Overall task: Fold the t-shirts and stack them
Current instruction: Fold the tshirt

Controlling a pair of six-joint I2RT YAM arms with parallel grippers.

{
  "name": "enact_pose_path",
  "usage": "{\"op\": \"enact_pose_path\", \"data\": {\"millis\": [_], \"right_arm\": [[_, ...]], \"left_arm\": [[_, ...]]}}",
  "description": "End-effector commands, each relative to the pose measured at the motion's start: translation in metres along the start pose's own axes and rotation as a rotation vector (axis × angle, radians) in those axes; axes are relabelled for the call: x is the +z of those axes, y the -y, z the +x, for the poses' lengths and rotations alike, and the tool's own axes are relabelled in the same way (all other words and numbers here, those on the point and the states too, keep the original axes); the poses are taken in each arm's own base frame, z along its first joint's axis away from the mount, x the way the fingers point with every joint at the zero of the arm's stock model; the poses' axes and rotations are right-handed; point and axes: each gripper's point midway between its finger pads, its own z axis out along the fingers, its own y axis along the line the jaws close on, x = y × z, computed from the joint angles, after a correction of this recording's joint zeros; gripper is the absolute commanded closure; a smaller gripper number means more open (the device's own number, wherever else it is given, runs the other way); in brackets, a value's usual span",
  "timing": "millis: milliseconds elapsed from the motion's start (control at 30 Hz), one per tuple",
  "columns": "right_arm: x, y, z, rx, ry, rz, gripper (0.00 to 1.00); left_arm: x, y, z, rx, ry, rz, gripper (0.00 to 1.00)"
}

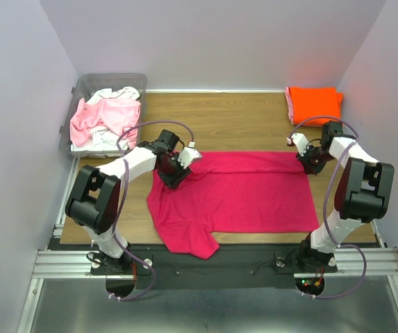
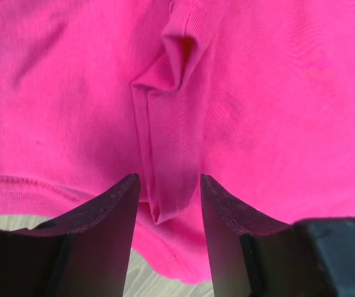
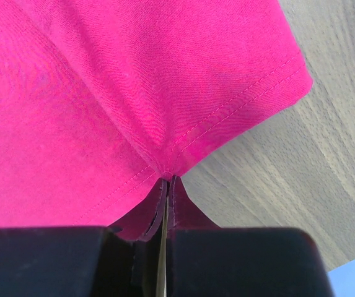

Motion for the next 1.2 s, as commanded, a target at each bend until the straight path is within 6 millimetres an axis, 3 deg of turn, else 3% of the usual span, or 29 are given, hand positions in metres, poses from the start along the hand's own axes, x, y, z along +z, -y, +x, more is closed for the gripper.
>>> {"op": "enact_pose_path", "data": {"millis": [0,433,600,933,1167], "right_arm": [[-0.006,0.007,-0.007,-0.031,0.018,0.038,0.99],[-0.009,0.011,-0.01,-0.027,0.021,0.048,0.99],[-0.013,0.013,-0.013,-0.031,0.029,0.058,0.99],[-0.026,0.02,-0.021,-0.047,0.043,0.099,0.99],[-0.04,0.022,-0.026,-0.068,0.056,0.13,1.0]], "left_arm": [[-0.009,0.002,0.017,0.015,-0.049,-0.011,0.47],[-0.019,0.011,0.012,0.017,-0.058,0.045,0.77],[-0.027,0.01,0.008,0.031,-0.057,0.049,1.0],[-0.071,-0.006,-0.016,0.032,-0.009,-0.001,1.0],[-0.081,-0.003,-0.013,0.034,-0.008,0.001,1.0]]}}
